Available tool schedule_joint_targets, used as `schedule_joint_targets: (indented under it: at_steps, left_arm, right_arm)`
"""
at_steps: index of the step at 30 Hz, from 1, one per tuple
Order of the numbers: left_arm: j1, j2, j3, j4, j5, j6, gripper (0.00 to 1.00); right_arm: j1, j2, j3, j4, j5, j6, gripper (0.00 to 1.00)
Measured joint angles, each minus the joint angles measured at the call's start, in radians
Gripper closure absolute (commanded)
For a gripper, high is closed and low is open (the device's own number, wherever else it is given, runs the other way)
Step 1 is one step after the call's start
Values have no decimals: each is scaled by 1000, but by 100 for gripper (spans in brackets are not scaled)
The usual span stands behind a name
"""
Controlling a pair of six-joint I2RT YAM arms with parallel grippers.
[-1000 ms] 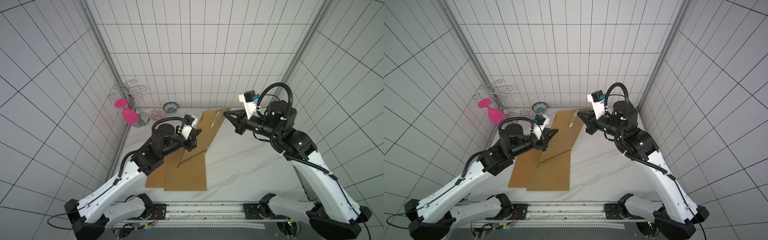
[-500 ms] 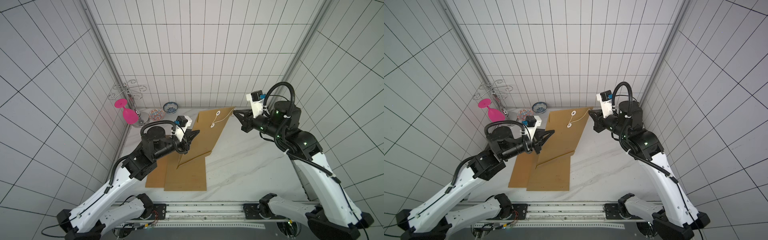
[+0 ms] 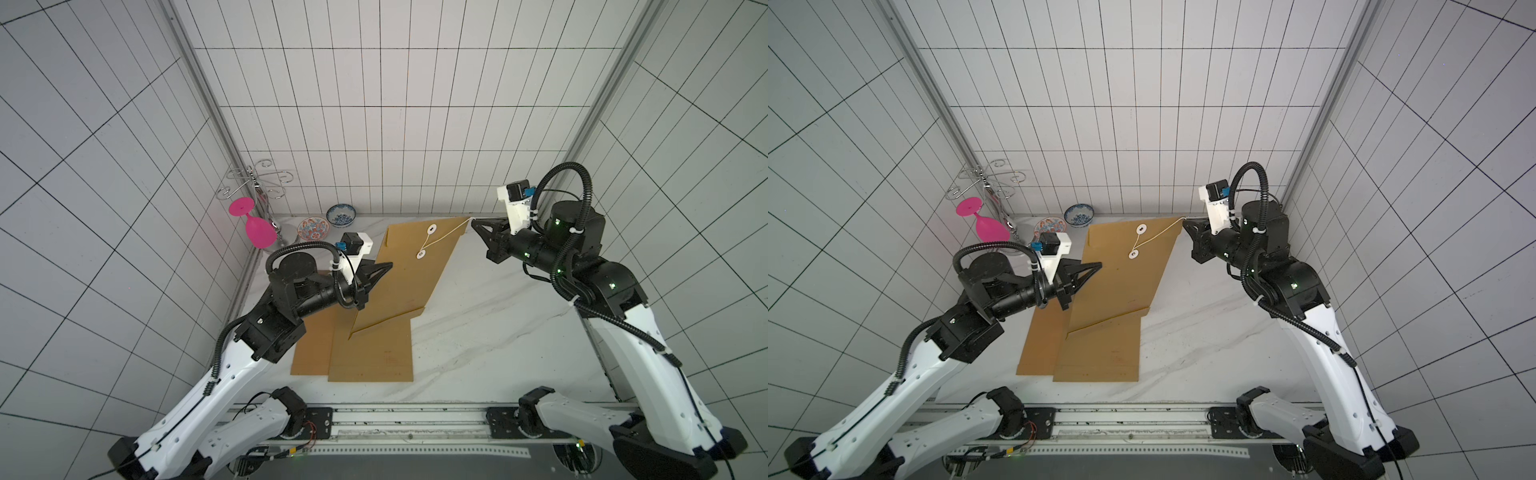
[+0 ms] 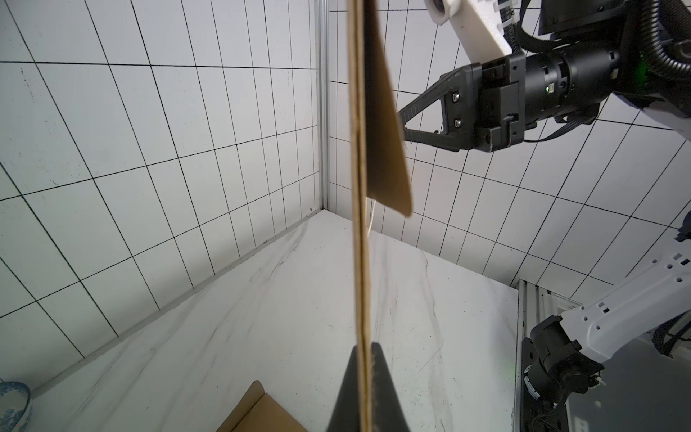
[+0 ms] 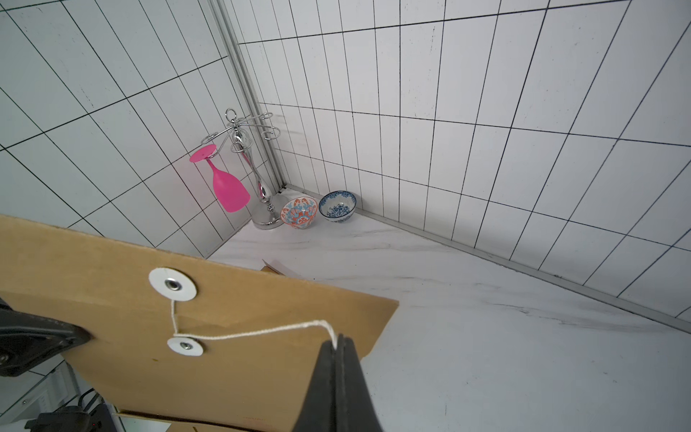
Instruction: Open the file bag
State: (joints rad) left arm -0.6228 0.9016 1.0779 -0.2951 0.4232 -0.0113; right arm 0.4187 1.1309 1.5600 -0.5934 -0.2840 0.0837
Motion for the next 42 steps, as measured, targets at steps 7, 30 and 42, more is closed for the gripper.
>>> schedule_joint_targets:
  at_steps: [7, 30, 42]
  left_arm:
    - [28, -11, 0, 8, 37, -10, 100]
    - [70, -10, 124, 56, 111, -37, 100]
    - [70, 87, 247, 95, 106, -52, 100]
  right_arm:
    - [-10, 0, -5, -5, -10, 0, 100]
    - [-26, -7, -33, -20, -29, 0, 100]
    - [-26, -11, -33, -18, -60, 5, 100]
